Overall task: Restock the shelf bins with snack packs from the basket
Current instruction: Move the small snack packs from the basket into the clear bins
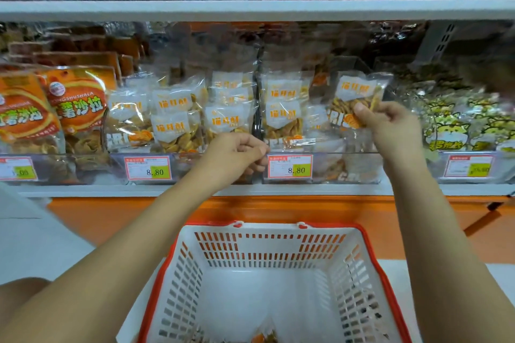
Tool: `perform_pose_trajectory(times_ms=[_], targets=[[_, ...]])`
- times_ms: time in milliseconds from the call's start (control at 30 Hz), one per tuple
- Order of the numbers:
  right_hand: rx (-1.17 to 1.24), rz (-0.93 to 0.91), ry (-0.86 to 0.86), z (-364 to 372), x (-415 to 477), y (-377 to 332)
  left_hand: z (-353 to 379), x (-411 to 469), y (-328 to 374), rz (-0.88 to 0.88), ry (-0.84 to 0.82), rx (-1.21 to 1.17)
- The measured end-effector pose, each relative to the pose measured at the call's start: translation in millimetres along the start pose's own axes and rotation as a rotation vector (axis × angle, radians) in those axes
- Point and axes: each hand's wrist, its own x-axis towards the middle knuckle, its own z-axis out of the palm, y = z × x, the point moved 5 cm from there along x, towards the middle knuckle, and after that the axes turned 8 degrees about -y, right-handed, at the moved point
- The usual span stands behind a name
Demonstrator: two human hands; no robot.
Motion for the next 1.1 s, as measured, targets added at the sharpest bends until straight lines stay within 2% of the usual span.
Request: perform_pose_trajectory(times_ms=[167,267,400,500,633,767,967,1100], targets=[[-0.140,0.091,-0.050,22,79,8,-2,4,-3,0.000,0.012,-0.040],[-0.106,0.190,-0.098,41,113,8,-2,4,-4,0.013,0.021,-0.033],[-0.221,0.184,-0.229,67,147,11,-2,4,-5,0.015,0.038,-0.038],[-0.214,0.216,-0.272,78,141,6,-3,5,-6,0.012,0.045,-0.035],[-0.027,0.098,-0.087,72,140,4,-3,7,-6,0.014,0.043,-0.050],[-0.168,0.055,-0.182,82,132,-4,-2,5,-7,0.032,0.037,-0.051],[-0.369,0.094,-0.173,75,110,-8,2,-10,-8,0.136,0.074,0.013],[-0.323,-0.021,-0.211,67,83,-12,7,-26,-12,0.174,0.100,0.092]])
